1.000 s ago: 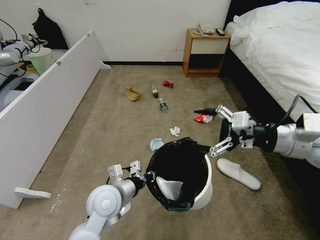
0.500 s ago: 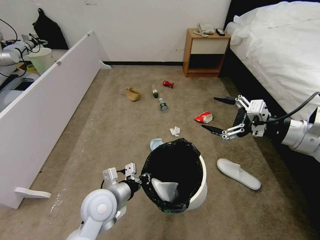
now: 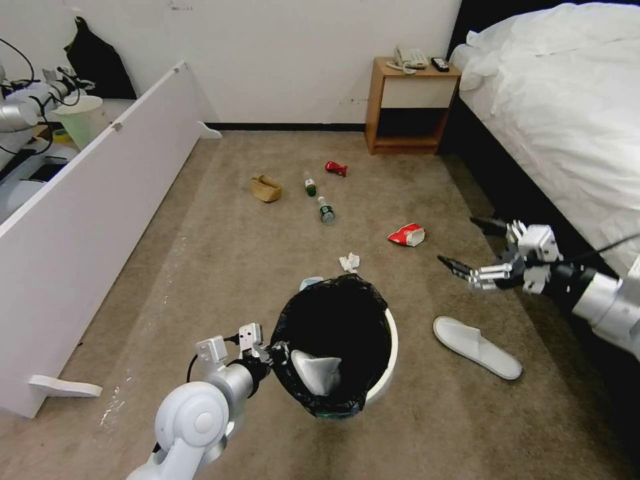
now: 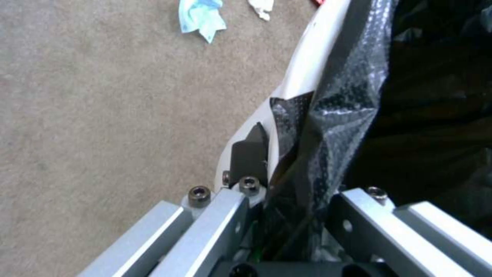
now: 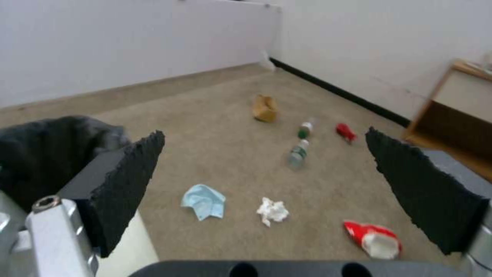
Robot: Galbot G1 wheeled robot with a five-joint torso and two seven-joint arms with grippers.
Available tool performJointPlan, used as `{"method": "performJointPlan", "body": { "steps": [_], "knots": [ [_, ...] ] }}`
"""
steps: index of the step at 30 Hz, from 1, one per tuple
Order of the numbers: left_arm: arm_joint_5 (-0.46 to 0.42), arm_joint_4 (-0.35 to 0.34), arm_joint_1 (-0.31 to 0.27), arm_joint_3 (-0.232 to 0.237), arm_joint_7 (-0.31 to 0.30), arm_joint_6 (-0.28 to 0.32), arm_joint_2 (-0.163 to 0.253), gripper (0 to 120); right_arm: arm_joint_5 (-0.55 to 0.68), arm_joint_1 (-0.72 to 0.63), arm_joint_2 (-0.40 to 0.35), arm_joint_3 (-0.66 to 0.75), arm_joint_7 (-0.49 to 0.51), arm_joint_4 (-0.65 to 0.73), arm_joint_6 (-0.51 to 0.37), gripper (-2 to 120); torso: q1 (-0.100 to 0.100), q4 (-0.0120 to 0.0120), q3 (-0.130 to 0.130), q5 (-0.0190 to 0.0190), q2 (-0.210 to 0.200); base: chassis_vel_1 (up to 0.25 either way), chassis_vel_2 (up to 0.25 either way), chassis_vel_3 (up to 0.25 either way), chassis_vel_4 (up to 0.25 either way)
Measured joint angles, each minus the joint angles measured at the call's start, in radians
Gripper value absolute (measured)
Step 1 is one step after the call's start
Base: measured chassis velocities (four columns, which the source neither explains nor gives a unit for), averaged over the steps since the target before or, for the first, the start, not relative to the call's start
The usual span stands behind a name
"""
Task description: Pick up the trash bin, then pick up the garbage from the floor and place it into the trash bin.
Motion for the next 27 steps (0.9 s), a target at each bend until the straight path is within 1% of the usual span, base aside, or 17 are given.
{"method": "performJointPlan", "body": {
  "steps": [2, 3, 5, 10, 12, 13, 14, 15, 16, 17, 18, 27],
  "knots": [
    [0.009, -0.02, 0.021, -0.008, 0.0, 0.0, -0.006, 2, -0.026, 0.018, 0.055, -0.024, 0.004, -0.001, 0.008, 100, 0.0, 0.0001, 0.0, 0.0, 0.0, 0.0, 0.0, 0.0, 0.0],
    [0.009, -0.02, 0.021, -0.008, 0.0, 0.0, -0.006, 2, -0.026, 0.018, 0.055, -0.024, 0.004, -0.001, 0.008, 100, 0.0, 0.0001, 0.0, 0.0, 0.0, 0.0, 0.0, 0.0, 0.0],
    [0.013, -0.032, 0.031, -0.014, -0.001, 0.0, -0.009, 2, -0.05, 0.021, 0.094, -0.02, -0.01, 0.002, 0.016, 100, 0.0, 0.0, 0.0, -0.0001, 0.0, 0.0, 0.0, 0.0, 0.0],
    [0.014, -0.042, 0.038, -0.018, -0.003, 0.0, -0.011, 2, -0.065, 0.02, 0.12, -0.006, -0.02, 0.012, 0.022, 100, 0.0, 0.0, 0.0, -0.0001, 0.0, 0.0, 0.0, 0.0, 0.0],
    [0.014, -0.055, 0.047, -0.023, -0.008, 0.0, -0.012, 2, -0.097, 0.011, 0.17, 0.018, -0.036, 0.045, 0.032, 100, 0.0, 0.0, 0.0, -0.0002, 0.0, 0.0, 0.0, 0.0, 0.0],
    [0.013, -0.063, 0.051, -0.027, -0.009, 0.0, -0.009, 2, -0.121, 0.009, 0.211, 0.027, -0.047, 0.066, 0.035, 100, 0.0, -0.0002, 0.0, -0.0004, 0.0, 0.0, 0.0, 0.0, 0.0],
    [0.013, -0.063, 0.051, -0.027, -0.009, 0.0, -0.009, 2, -0.121, 0.009, 0.211, 0.027, -0.047, 0.066, 0.035, 100, 0.0, -0.0002, 0.0, -0.0004, 0.0, 0.0, 0.0, 0.0, 0.0],
    [0.01, -0.07, 0.055, -0.029, -0.009, 0.0, -0.002, 2, -0.14, 0.009, 0.242, 0.03, -0.055, 0.079, 0.036, 100, 0.0, -0.0002, 0.0, -0.0002, 0.0, 0.0, 0.0, 0.0, 0.0],
    [0.01, -0.07, 0.055, -0.029, -0.009, 0.0, -0.002, 2, -0.14, 0.009, 0.242, 0.03, -0.055, 0.079, 0.036, 100, 0.0, -0.0002, 0.0, -0.0002, 0.0, 0.0, 0.0, 0.0, 0.0],
    [0.005, -0.081, 0.059, -0.032, -0.009, 0.0, 0.01, 2, -0.169, 0.011, 0.281, 0.037, -0.072, 0.092, 0.04, 100, 0.0, -0.0002, 0.0, -0.0002, 0.0, 0.0, 0.0, 0.0, 0.0],
    [0.001, -0.088, 0.059, -0.033, -0.009, 0.002, 0.017, 2, -0.185, 0.012, 0.298, 0.043, -0.085, 0.097, 0.043, 100, 0.0, -0.0001, 0.0, -0.0002, 0.0, 0.0, 0.0, 0.0, 0.0],
    [-0.003, -0.097, 0.057, -0.035, -0.009, 0.005, 0.024, 2, -0.214, 0.025, 0.34, 0.043, -0.102, 0.116, 0.046, 100, 0.0, 0.0001, 0.0, -0.0002, 0.0, 0.0, 0.0, 0.0, 0.0]
  ]
}}
